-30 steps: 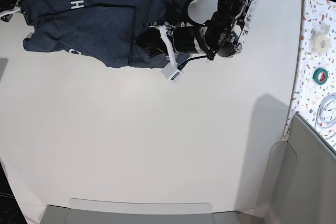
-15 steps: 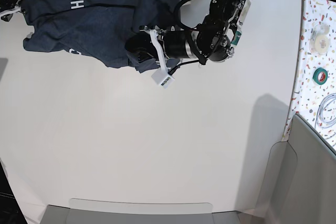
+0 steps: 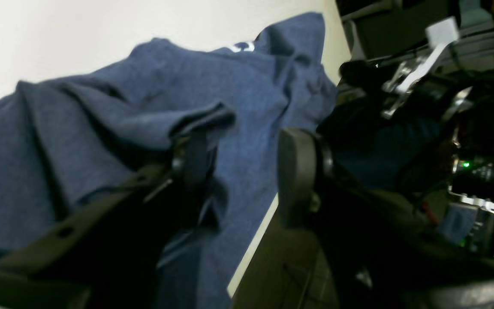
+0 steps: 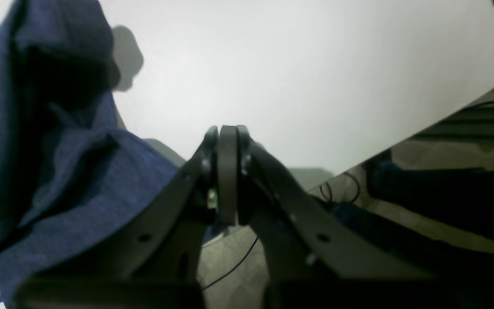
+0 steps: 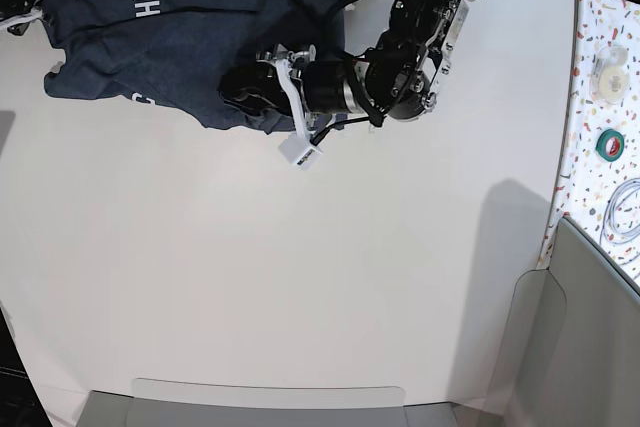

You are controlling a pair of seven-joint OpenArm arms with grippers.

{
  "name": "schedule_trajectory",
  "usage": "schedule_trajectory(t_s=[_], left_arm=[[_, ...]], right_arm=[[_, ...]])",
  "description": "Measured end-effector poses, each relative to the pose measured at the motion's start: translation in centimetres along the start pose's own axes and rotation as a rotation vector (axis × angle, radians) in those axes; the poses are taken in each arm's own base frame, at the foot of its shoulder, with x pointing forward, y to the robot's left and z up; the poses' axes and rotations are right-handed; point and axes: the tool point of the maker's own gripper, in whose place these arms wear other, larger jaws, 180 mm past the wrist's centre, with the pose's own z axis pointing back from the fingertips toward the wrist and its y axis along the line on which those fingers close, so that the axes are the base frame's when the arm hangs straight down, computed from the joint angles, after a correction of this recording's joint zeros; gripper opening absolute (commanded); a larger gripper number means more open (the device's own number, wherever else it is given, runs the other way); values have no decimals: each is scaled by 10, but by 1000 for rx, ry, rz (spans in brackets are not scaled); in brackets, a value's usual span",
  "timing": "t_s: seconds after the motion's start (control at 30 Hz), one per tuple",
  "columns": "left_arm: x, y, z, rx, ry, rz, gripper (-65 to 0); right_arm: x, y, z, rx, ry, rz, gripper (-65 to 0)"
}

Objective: Layout the t-shirt on the table in an organized manner, then fold the t-shirt properly
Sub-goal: 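Move the left gripper over the shirt and grasp the folded edge, then drag the held fabric with the left gripper toward the collar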

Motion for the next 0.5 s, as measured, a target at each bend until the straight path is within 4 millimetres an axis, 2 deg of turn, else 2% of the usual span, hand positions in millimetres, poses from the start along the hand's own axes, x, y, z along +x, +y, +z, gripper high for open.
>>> schedule_trajectory(t_s=[0.1, 0.2, 0.4, 0.5], left_arm=[[-2, -5, -4, -6, 28, -30, -378], [2, -19, -13, -36, 54, -91, -378], [-10, -38, -25, -75, 132, -167, -378], [-9, -47, -30, -95, 144, -202, -383]], right_arm=[[-1, 0, -1, 2, 3, -3, -650], [-1, 0, -1, 2, 3, -2, -650], [0, 1, -1, 4, 1, -2, -650], [0, 1, -1, 5, 0, -2, -650]])
